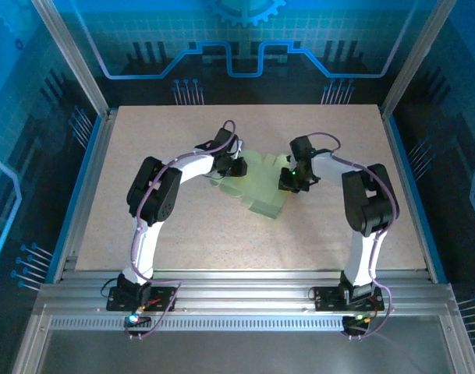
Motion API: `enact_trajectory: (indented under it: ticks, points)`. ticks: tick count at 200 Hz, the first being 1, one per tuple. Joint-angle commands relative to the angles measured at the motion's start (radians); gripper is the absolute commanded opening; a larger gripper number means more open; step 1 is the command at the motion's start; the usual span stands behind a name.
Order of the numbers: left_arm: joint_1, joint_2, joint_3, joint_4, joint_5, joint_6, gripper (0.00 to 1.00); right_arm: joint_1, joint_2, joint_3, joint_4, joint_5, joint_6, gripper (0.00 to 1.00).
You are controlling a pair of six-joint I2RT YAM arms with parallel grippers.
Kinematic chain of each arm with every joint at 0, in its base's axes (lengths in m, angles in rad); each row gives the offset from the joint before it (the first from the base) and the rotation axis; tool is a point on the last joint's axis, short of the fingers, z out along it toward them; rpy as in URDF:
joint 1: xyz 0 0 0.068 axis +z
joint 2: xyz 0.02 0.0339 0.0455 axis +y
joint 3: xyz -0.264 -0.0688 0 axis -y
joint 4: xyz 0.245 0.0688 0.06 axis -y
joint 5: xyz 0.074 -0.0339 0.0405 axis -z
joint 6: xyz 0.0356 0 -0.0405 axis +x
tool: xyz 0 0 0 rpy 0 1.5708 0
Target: Fold the paper box
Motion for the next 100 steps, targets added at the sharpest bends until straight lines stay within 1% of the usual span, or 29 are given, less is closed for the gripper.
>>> enact_trajectory:
  ticks: [1,17,33,48,63,87,100]
  points:
    - [-0.022,0.077,-0.024,-0.1,0.051,-0.007,0.2,0.034,0.016,-0.086,0.02,-0.032,-0.001,0.16]
    - [-0.014,0.077,-0.047,-0.069,0.086,-0.03,0.2,0.017,-0.039,-0.101,0.084,-0.063,0.003,0.21]
    - [0.005,0.072,-0.08,-0.02,0.139,-0.075,0.2,-0.009,-0.095,-0.128,0.154,-0.101,0.013,0.34]
    - [0.013,0.067,-0.087,-0.029,0.136,-0.081,0.2,-0.041,-0.15,-0.175,0.238,-0.142,0.037,0.45]
    - [0.016,0.066,-0.085,-0.044,0.131,-0.076,0.2,-0.079,-0.198,-0.24,0.33,-0.177,0.083,0.5]
    - [0.022,0.068,-0.082,-0.045,0.146,-0.083,0.2,-0.153,-0.253,-0.351,0.477,-0.292,0.171,0.54]
    - [0.025,0.069,-0.079,-0.052,0.151,-0.079,0.2,-0.182,-0.275,-0.423,0.551,-0.325,0.211,0.56]
